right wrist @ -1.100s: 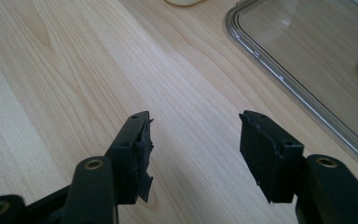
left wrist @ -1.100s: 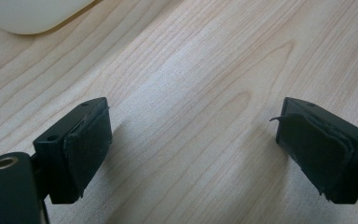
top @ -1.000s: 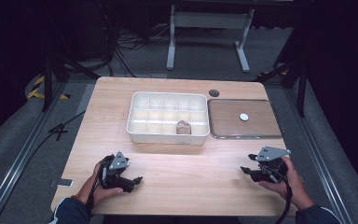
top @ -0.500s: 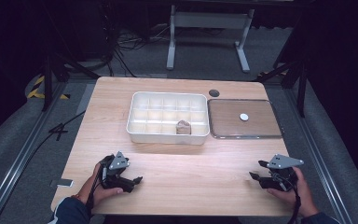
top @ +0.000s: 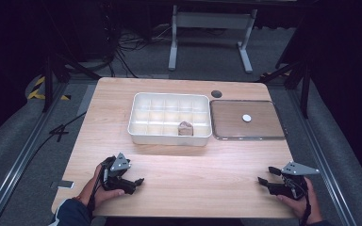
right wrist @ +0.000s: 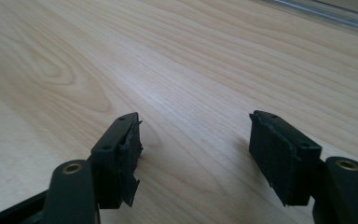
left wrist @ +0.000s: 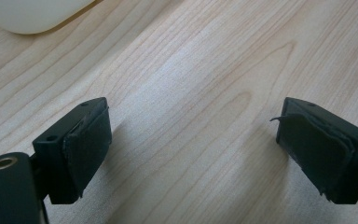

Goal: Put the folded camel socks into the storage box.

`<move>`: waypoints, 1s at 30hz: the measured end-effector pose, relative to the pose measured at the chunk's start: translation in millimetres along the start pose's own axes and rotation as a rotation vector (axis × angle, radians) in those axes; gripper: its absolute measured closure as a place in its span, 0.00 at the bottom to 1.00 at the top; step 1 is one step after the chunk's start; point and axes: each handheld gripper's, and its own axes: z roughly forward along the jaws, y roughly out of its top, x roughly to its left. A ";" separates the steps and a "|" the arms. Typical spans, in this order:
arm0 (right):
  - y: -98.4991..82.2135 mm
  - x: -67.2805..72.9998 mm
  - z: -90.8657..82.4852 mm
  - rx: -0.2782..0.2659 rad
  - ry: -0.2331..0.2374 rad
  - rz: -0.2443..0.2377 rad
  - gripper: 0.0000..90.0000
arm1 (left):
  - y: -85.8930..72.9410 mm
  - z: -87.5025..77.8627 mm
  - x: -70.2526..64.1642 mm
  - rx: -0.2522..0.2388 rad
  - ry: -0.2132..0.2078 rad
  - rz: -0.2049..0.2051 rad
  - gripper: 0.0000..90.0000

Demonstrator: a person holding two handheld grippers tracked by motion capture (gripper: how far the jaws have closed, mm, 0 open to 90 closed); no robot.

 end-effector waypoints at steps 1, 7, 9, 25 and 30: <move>0.1 0.8 0.2 0.005 -0.009 -0.010 0.35 | 0.0 0.0 0.0 0.000 0.000 0.001 0.12; 0.1 0.3 0.5 0.006 -0.009 -0.002 0.34 | 0.7 0.7 -0.1 0.002 0.002 -0.003 0.11; 0.2 0.1 0.5 0.007 -0.009 -0.002 0.34 | 1.4 1.5 -0.2 0.002 0.003 -0.004 0.11; 0.2 0.1 0.6 0.008 -0.013 -0.001 0.33 | 2.3 1.8 1.0 0.005 0.005 0.011 0.10; 0.2 0.1 0.6 0.008 -0.014 -0.001 0.33 | 2.4 1.7 1.1 0.006 0.006 0.012 0.10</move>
